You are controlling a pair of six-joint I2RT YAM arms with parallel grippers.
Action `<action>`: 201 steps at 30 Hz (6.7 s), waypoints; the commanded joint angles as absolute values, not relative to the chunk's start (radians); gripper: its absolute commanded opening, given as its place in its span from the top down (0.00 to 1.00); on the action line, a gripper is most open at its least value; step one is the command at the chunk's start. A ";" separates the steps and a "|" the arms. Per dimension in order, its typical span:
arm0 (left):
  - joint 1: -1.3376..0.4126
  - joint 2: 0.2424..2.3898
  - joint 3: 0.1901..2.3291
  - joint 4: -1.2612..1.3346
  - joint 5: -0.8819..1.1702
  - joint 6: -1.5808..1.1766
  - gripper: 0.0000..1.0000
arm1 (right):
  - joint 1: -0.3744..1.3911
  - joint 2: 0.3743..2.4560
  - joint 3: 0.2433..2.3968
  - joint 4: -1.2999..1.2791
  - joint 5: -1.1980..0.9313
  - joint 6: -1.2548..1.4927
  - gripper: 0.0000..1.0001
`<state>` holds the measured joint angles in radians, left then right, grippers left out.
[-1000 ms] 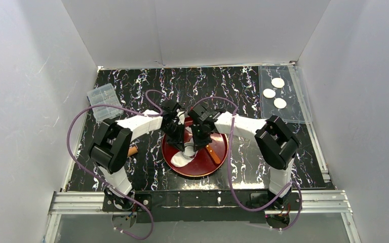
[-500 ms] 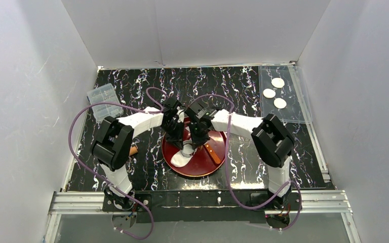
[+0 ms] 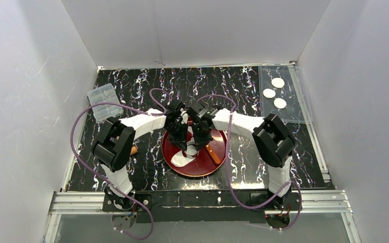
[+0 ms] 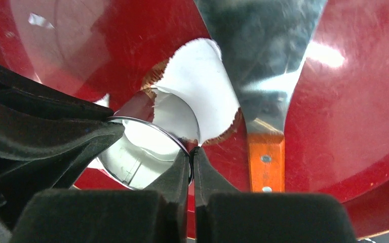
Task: Roll out the dumpling wrappers from the dough
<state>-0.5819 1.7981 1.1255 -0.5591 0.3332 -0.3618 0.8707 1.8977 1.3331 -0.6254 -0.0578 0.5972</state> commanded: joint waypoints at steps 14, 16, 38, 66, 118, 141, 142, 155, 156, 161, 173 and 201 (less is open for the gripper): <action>-0.519 1.803 0.989 -0.568 0.155 -0.316 1.00 | 0.867 1.892 1.263 -0.658 -0.038 0.586 0.99; -0.546 1.794 0.973 -0.553 0.188 -0.337 1.00 | 0.868 1.868 1.222 -0.650 -0.039 0.595 0.99; -0.410 1.837 1.015 -0.601 0.081 -0.326 1.00 | 0.875 2.048 1.513 -0.703 -0.054 0.554 0.99; -0.404 1.873 1.049 -0.635 -0.006 -0.345 1.00 | 0.879 2.125 1.640 -0.753 -0.064 0.533 0.99; -0.503 1.903 1.051 -0.631 -0.012 -0.351 1.00 | 0.879 1.924 1.355 -0.694 0.114 0.543 0.99; -0.396 1.833 1.029 -0.659 -0.063 -0.325 1.00 | 0.939 2.018 1.432 -0.590 0.019 0.575 0.99; -0.389 1.815 1.014 -0.652 -0.064 -0.318 1.00 | 0.942 2.028 1.455 -0.604 0.025 0.572 0.99; -0.518 1.906 1.094 -0.642 0.054 -0.351 1.00 | 0.846 1.840 1.239 -0.627 0.167 0.507 0.99; -0.518 1.923 1.110 -0.654 0.051 -0.349 1.00 | 0.845 1.843 1.237 -0.626 0.163 0.506 0.99; -0.514 1.919 1.087 -0.649 0.014 -0.345 1.00 | 0.864 1.883 1.272 -0.621 0.118 0.537 0.99; -0.353 1.786 0.987 -0.629 -0.031 -0.331 1.00 | 0.940 2.035 1.535 -0.644 0.036 0.543 0.99; -0.385 1.760 1.053 -0.630 -0.008 -0.343 1.00 | 0.856 1.934 1.457 -0.649 0.047 0.554 0.99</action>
